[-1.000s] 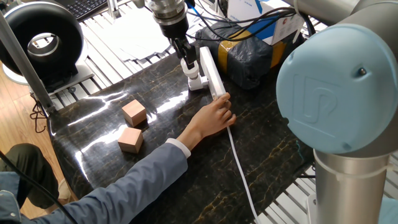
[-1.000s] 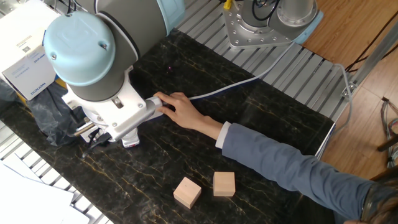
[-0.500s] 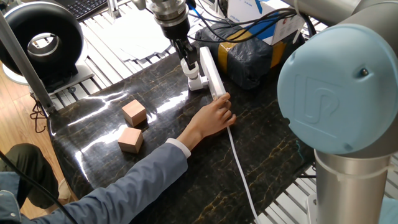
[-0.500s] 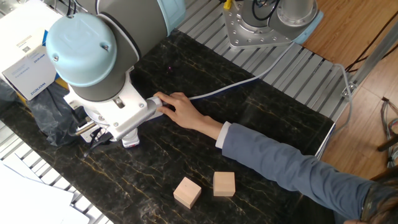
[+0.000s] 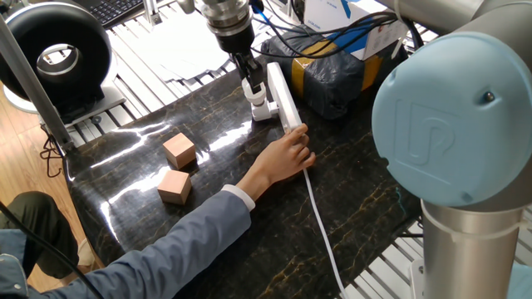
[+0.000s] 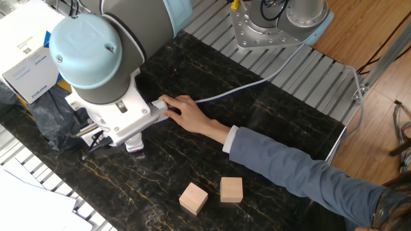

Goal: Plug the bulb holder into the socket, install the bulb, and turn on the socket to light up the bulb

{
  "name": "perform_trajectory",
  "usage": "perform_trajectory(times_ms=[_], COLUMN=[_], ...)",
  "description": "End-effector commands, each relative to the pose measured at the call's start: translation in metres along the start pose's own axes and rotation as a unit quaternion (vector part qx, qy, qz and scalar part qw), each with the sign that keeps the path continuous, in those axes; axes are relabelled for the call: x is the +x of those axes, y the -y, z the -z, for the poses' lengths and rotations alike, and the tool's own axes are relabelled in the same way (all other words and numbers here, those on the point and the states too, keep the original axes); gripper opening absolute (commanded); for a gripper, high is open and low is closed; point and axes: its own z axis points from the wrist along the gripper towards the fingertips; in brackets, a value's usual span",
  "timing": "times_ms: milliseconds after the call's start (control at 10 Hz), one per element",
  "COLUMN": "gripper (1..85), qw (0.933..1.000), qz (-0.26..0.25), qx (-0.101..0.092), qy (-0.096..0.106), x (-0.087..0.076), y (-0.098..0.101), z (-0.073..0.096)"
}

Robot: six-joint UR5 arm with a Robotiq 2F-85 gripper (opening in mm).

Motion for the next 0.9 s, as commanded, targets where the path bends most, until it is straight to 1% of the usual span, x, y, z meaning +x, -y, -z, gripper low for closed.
perform_trajectory(times_ms=[0, 200, 400, 500, 800], gripper=[33.3, 33.3, 33.3, 33.3, 33.3], qw=[0.9989, 0.9978, 0.9966, 0.9955, 0.9911], qz=[-0.046, -0.065, -0.078, -0.090, -0.127], qx=[-0.002, -0.010, -0.021, -0.023, -0.022], qy=[0.003, 0.002, 0.015, 0.019, 0.030], x=[-0.0024, -0.0027, -0.0060, -0.0077, -0.0119], y=[-0.0017, -0.0049, -0.0047, -0.0048, -0.0018], z=[0.0017, 0.0034, 0.0052, 0.0058, 0.0056])
